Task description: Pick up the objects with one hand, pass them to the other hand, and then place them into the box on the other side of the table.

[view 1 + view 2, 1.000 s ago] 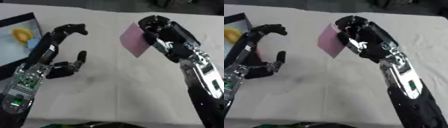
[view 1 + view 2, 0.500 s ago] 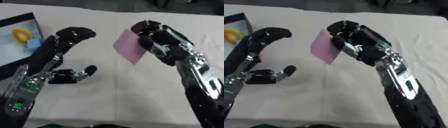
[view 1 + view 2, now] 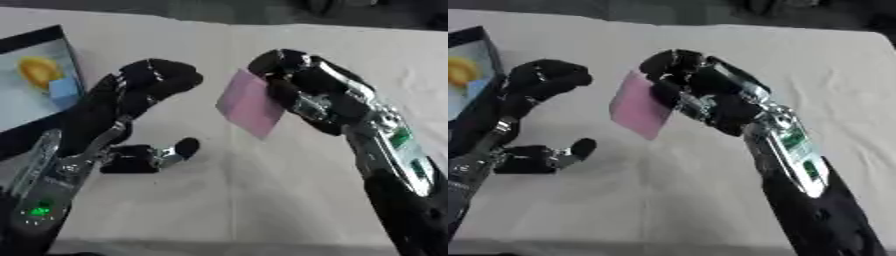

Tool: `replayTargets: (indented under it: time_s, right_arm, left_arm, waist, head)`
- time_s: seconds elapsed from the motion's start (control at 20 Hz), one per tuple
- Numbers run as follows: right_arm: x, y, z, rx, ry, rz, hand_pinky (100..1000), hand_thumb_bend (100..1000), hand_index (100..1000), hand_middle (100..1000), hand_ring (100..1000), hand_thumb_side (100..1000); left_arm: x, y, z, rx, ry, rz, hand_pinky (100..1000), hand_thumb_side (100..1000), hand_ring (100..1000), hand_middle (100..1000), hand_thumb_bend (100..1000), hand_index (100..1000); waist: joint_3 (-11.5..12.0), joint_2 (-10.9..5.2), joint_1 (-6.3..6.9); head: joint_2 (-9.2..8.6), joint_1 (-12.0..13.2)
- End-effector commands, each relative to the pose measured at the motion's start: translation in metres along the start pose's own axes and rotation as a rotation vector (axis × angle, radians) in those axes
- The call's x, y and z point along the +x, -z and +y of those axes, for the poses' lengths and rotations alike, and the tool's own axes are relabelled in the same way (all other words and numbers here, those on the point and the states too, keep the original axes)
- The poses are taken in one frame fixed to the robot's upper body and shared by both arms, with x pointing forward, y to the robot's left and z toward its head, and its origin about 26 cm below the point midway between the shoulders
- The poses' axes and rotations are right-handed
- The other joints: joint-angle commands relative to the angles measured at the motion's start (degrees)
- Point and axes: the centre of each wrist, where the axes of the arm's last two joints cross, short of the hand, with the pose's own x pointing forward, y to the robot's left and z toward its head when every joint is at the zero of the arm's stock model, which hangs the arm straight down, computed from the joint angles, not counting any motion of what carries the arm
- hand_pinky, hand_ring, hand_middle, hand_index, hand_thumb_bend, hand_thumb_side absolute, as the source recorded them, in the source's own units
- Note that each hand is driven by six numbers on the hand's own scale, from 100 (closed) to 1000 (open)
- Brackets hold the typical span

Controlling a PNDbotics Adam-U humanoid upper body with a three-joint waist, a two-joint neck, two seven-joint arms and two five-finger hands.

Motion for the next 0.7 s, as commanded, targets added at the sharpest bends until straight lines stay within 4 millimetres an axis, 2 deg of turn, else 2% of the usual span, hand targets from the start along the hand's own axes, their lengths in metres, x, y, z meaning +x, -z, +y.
replayTargets:
  time_s: [0.05, 0.7]
  right_arm:
    - [0.006, 0.004, 0.002, 0.039, -0.007, 0.002, 927, 235, 701, 540, 530, 216]
    - [-0.001, 0.006, 0.002, 0.076, 0.004, 0.047, 927, 233, 700, 540, 529, 213]
  left_arm:
    - [0.001, 0.010, 0.004, 0.007, -0.003, -0.032, 795, 100, 821, 777, 305, 964]
    - [0.007, 0.023, -0.004, -0.008, -0.085, -0.085, 812, 100, 826, 778, 256, 966]
  waist:
    - [-0.03, -0.72, 0.20]
    - [0.02, -0.62, 0.29]
  head:
    - [-0.08, -0.13]
    - [-0.08, -0.73]
